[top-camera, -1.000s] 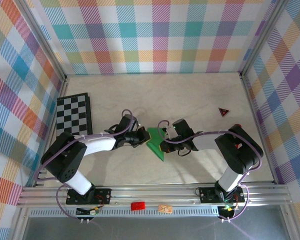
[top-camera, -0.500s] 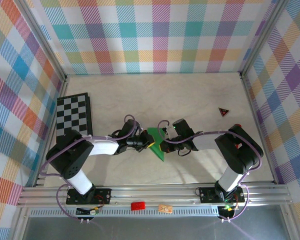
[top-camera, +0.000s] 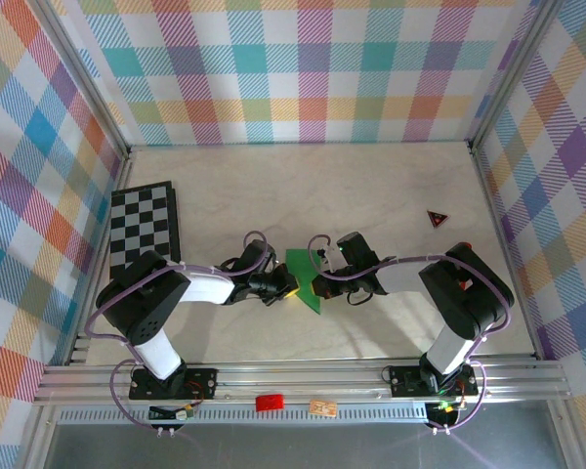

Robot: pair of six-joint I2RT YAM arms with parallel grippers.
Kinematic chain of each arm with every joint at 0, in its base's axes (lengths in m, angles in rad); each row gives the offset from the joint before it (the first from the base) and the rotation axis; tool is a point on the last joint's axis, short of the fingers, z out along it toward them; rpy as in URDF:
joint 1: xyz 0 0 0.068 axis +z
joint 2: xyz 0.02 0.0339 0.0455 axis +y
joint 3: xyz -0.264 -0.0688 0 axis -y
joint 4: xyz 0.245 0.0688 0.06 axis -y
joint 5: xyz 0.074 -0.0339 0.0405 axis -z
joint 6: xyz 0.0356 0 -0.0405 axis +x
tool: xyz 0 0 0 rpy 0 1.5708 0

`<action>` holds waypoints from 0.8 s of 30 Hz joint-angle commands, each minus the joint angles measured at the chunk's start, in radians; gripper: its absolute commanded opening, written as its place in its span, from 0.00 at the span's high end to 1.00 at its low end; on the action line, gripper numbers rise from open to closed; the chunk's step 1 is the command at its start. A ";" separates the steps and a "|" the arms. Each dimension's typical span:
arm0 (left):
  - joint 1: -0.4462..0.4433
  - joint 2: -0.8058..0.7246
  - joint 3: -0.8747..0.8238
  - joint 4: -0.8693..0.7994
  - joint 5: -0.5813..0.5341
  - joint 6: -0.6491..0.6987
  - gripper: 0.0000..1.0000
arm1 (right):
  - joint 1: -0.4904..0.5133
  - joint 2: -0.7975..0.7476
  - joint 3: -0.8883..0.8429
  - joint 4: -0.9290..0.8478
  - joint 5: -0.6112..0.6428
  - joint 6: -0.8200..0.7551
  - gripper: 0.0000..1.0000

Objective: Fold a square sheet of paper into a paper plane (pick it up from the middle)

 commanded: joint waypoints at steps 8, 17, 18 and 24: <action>-0.021 -0.080 0.132 -0.233 -0.030 0.116 1.00 | -0.005 0.035 -0.016 -0.024 0.021 0.005 0.95; -0.046 -0.018 0.124 -0.227 -0.032 0.110 1.00 | -0.005 0.032 -0.014 -0.026 0.020 0.004 0.95; -0.046 -0.010 0.115 -0.230 -0.040 0.113 1.00 | -0.005 0.031 -0.015 -0.025 0.018 0.003 0.95; -0.047 0.024 0.067 -0.241 -0.069 0.130 1.00 | -0.005 0.019 -0.010 -0.027 0.006 0.009 0.94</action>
